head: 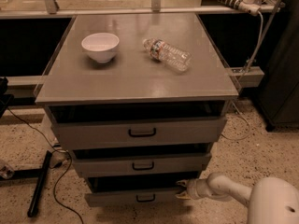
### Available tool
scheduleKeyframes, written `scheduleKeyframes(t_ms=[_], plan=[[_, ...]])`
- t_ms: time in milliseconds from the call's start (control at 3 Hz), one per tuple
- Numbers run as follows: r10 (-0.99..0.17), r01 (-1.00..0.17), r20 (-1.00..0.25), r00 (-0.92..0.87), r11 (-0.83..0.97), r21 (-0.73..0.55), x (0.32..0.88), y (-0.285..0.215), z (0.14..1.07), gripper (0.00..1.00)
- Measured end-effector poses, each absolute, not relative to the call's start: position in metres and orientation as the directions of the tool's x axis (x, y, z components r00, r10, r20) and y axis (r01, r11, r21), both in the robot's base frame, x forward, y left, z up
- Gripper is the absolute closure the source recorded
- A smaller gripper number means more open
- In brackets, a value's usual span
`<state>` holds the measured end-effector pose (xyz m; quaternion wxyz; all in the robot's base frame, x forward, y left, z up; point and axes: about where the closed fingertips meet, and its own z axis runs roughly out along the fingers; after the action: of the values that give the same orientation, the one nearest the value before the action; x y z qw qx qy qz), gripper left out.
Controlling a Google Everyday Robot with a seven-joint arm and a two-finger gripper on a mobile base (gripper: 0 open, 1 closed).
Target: Open bottom drawer
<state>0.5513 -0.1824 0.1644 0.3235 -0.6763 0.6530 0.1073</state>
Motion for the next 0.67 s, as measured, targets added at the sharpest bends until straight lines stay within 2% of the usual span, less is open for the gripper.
scheduleKeyframes(t_ms=[333, 667], plan=[[-0.814, -0.953, -0.568, 0.124, 0.062, -0.297, 0.551, -0.181, 0.167, 0.37], [-0.803, -0.963, -0.584, 0.12, 0.049, -0.266, 0.515, -0.199, 0.162, 0.6]])
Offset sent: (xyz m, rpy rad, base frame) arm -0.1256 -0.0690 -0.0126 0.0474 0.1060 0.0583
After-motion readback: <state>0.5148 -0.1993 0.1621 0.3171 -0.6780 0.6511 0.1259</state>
